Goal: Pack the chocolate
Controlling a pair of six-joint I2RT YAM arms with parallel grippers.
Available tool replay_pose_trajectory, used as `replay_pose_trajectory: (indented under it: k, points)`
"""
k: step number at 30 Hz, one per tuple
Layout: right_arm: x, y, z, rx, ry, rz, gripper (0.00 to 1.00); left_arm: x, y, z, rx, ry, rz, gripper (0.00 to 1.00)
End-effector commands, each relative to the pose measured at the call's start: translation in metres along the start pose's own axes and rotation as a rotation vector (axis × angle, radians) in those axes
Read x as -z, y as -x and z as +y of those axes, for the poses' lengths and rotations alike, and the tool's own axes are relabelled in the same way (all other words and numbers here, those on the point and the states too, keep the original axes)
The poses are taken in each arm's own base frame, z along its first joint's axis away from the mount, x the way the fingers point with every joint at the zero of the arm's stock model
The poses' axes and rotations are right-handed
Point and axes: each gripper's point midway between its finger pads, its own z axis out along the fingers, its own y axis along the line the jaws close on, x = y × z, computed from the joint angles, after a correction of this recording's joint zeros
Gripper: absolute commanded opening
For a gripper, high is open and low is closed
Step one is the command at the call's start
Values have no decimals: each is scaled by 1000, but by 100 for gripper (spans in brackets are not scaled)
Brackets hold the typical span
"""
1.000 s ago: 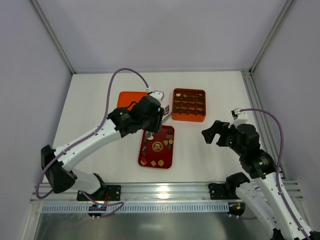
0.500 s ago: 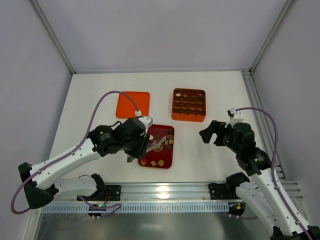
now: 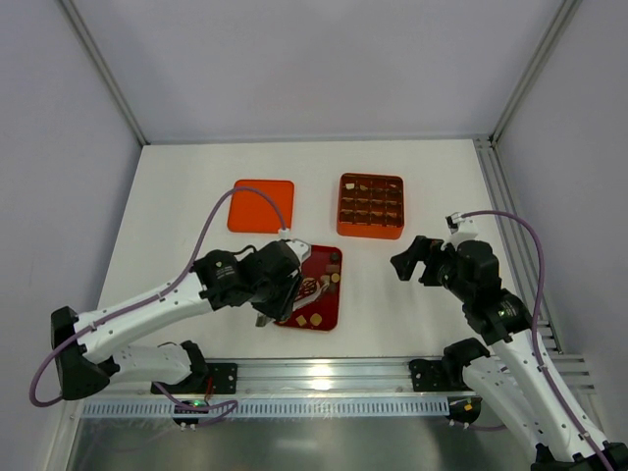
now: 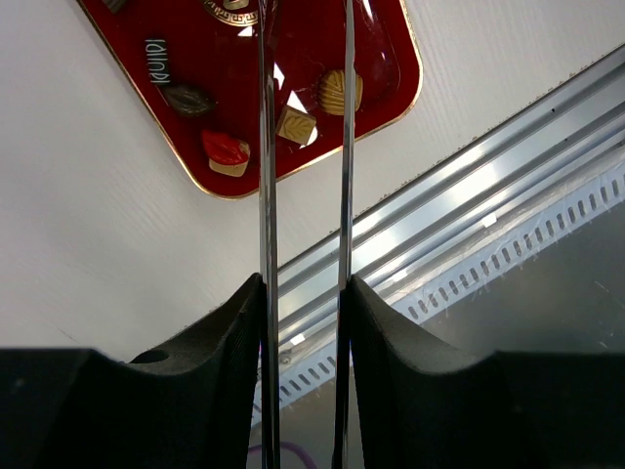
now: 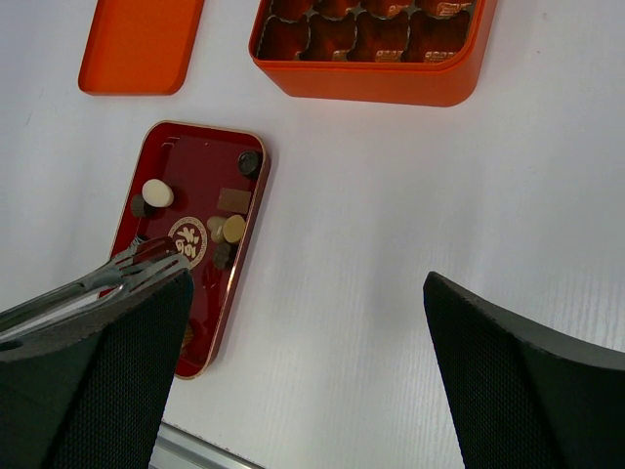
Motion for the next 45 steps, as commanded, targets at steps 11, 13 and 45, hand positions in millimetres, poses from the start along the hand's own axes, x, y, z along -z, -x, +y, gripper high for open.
replay_pose_trajectory:
  k: [11, 13, 45]
  points:
    - [1, 9, 5, -5, 20, -43, 100, -15, 26, -26, -24, -39, -50, 37]
    - [2, 10, 5, -5, 21, -46, 100, -17, 27, -28, -27, -39, -48, 37]
    - [5, 14, 4, 11, 9, -48, 100, -33, 34, -25, -65, 18, -25, 26]
